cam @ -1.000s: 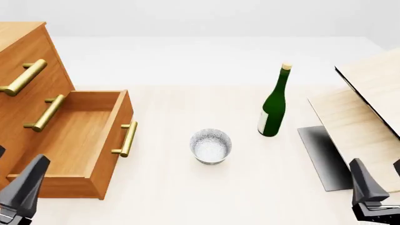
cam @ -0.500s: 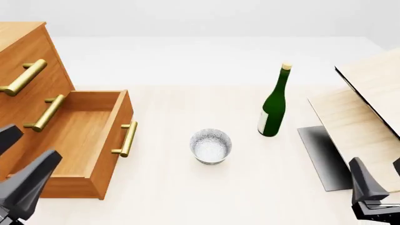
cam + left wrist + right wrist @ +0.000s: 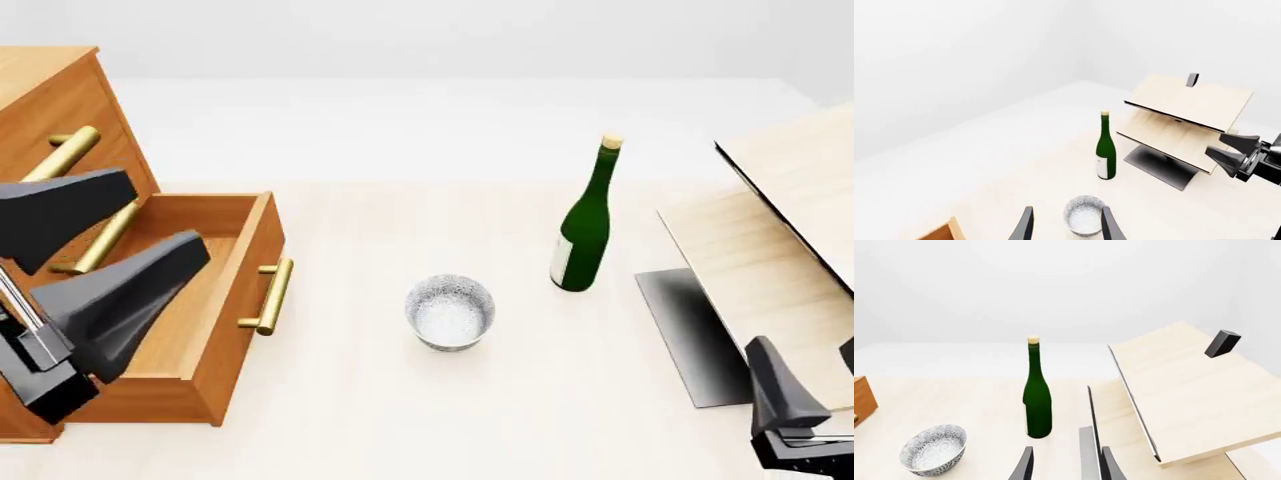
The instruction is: Put the bowl in the bottom drawer of the cabinet.
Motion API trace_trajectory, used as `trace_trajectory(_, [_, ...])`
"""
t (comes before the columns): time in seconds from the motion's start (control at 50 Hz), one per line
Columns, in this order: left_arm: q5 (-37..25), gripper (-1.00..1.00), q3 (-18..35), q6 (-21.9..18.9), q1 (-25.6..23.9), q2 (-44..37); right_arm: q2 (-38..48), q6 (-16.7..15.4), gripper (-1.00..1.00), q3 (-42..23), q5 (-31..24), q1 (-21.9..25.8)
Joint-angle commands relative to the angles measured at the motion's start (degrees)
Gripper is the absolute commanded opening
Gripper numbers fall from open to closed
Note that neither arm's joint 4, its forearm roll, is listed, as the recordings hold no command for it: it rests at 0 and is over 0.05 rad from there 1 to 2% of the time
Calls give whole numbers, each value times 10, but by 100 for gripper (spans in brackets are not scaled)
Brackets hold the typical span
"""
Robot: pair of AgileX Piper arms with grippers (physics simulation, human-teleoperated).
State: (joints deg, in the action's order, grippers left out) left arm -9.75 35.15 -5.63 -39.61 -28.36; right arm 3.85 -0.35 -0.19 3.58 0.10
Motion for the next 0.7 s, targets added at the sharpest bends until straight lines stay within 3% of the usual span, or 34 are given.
trace_trajectory(0.02, [2, 100, 65, -24, -27, -80, 0, 0, 100, 0, 0, 0])
trace_trajectory(0.42, [-15, 100, 161, -56, -60, -218, 0, 0, 100, 0, 0, 0])
trace_trajectory(0.7, [-23, 100, 200, -36, -67, -285, 0, 0, 100, 0, 0, 0])
